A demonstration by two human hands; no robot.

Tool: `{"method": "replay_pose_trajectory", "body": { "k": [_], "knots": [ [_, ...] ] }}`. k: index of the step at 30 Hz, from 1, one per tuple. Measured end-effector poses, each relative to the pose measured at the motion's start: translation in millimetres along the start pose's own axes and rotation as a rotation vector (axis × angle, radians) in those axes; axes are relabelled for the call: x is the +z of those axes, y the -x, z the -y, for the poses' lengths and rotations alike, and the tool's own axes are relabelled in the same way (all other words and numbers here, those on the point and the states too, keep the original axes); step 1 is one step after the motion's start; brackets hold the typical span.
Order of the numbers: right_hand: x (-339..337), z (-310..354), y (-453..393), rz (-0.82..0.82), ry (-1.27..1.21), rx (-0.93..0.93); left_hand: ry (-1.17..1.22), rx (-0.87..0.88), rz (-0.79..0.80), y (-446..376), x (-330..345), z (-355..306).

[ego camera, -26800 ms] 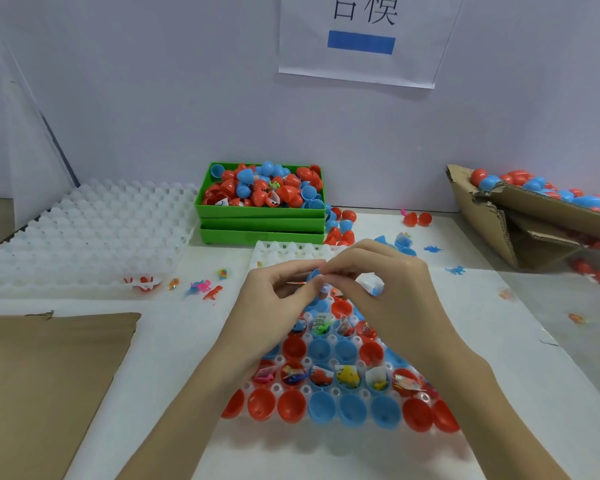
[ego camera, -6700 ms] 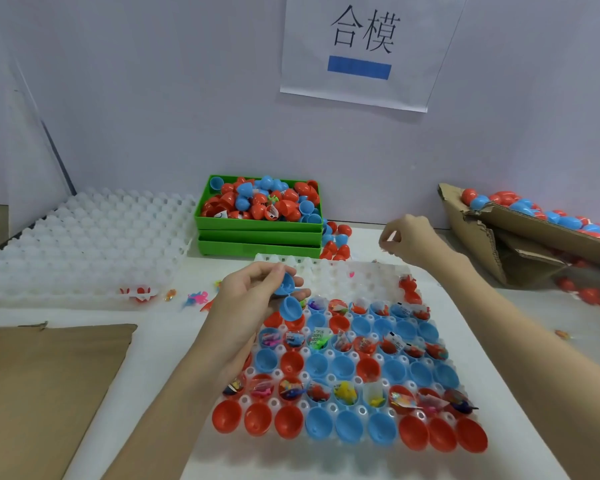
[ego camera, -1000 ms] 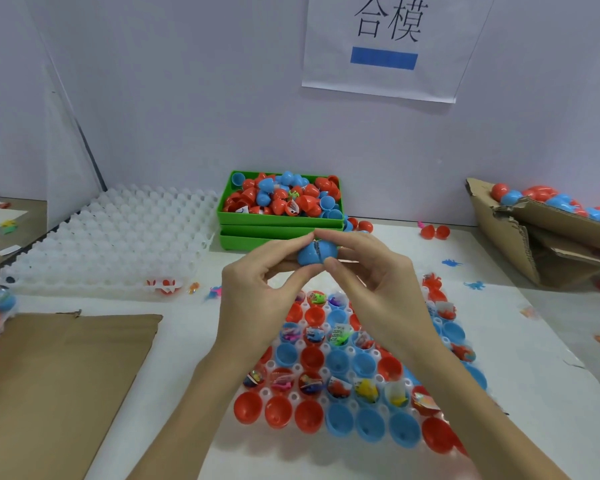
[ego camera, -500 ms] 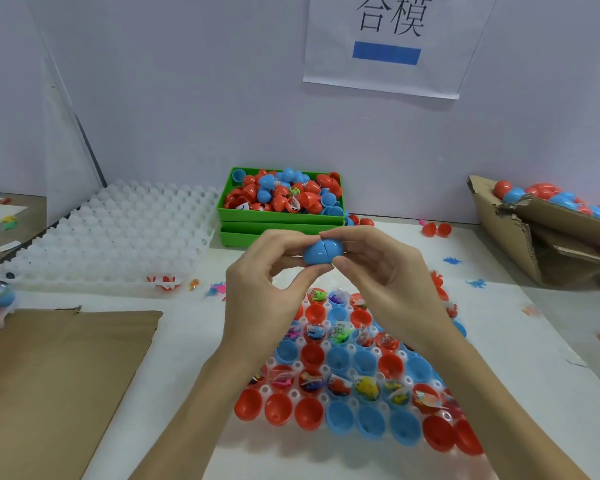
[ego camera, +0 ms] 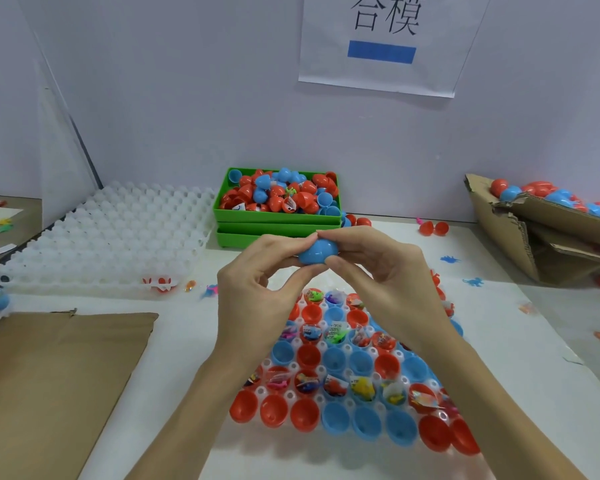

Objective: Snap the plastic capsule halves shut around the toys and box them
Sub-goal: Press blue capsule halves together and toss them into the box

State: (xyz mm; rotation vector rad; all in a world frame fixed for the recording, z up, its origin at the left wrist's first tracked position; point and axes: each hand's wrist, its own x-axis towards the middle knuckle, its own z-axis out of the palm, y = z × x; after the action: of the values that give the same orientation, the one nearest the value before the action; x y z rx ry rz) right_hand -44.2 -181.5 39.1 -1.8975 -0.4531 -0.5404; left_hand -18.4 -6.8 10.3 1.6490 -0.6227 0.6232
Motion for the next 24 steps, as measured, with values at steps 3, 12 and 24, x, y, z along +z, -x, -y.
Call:
{"method": "replay_pose_trajectory", "body": {
  "k": [3, 12, 24],
  "knots": [
    [6, 1, 2, -0.058, -0.094, 0.059, -0.092, 0.005, -0.038, 2, 4, -1],
    [23, 6, 8, -0.156, -0.712, 0.472, -0.213, 0.043, -0.035, 3, 6, -4],
    [22, 7, 8, -0.114, -0.436, 0.35, -0.011, -0.21, -0.006, -3, -5, -6]
  ]
}}
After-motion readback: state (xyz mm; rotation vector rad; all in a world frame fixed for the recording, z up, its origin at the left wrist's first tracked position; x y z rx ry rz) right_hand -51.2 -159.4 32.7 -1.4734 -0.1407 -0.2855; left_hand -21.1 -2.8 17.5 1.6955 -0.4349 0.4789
